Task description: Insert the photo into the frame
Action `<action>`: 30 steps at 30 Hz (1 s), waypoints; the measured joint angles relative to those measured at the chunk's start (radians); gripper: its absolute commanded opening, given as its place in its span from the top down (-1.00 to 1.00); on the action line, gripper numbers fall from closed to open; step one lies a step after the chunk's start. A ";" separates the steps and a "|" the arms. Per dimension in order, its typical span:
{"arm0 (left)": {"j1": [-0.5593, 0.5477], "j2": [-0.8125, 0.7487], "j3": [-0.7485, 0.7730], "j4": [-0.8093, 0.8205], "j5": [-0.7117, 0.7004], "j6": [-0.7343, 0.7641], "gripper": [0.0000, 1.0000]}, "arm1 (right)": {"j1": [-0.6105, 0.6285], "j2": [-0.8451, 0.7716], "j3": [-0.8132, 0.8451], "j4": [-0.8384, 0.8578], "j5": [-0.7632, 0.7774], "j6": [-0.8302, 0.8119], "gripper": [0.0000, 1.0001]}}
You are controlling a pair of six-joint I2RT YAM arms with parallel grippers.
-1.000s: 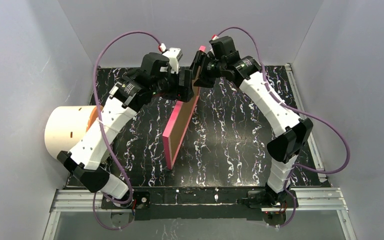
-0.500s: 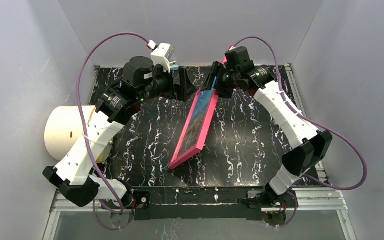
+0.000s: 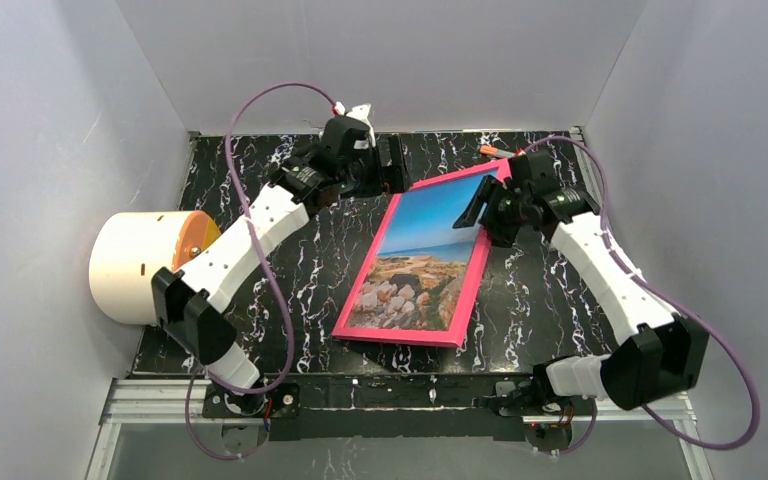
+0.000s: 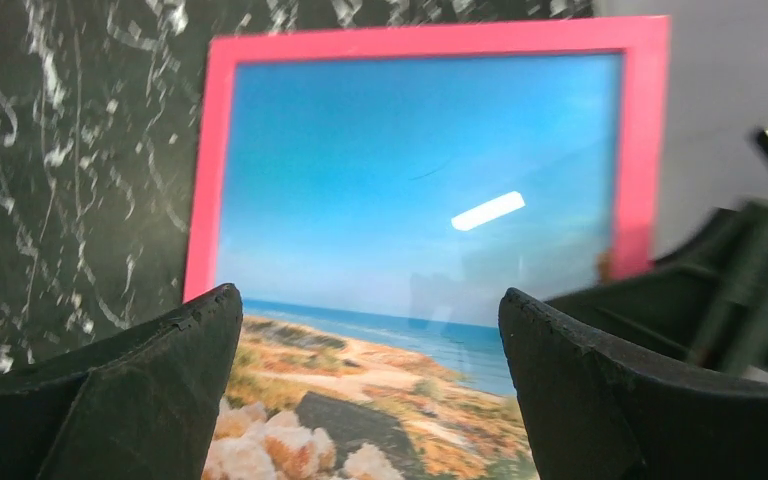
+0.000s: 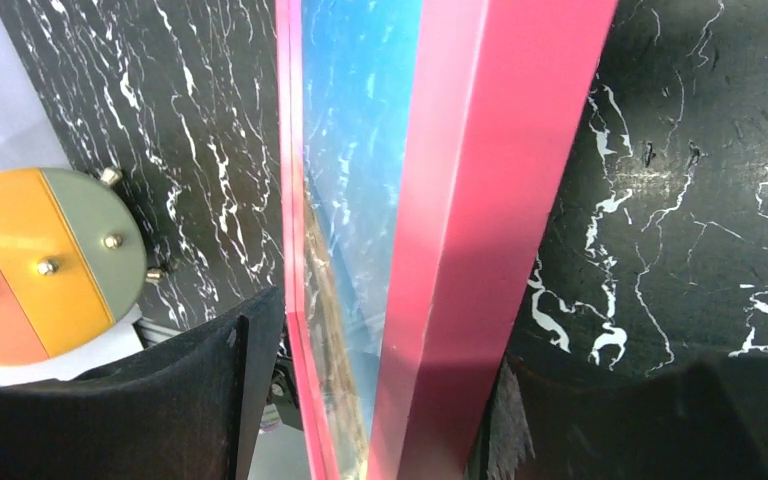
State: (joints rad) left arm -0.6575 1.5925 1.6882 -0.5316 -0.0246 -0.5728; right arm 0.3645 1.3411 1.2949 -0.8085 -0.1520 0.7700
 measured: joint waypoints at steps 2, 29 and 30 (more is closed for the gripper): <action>0.010 0.030 -0.027 -0.021 -0.010 -0.008 -0.97 | -0.025 -0.051 -0.082 0.046 -0.035 -0.016 -0.39; 0.327 0.244 -0.358 -0.054 -0.011 0.060 -0.96 | -0.218 0.349 -0.333 0.700 -0.448 -0.119 -0.74; 0.327 0.247 -0.364 -0.052 -0.011 0.061 -0.96 | -0.217 0.363 -0.315 0.694 -0.436 -0.121 -0.76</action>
State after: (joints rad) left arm -0.3305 1.8393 1.3247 -0.5838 -0.0357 -0.5121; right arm 0.1471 1.7042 0.9798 -0.1150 -0.5877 0.6491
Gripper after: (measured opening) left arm 0.981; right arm 0.854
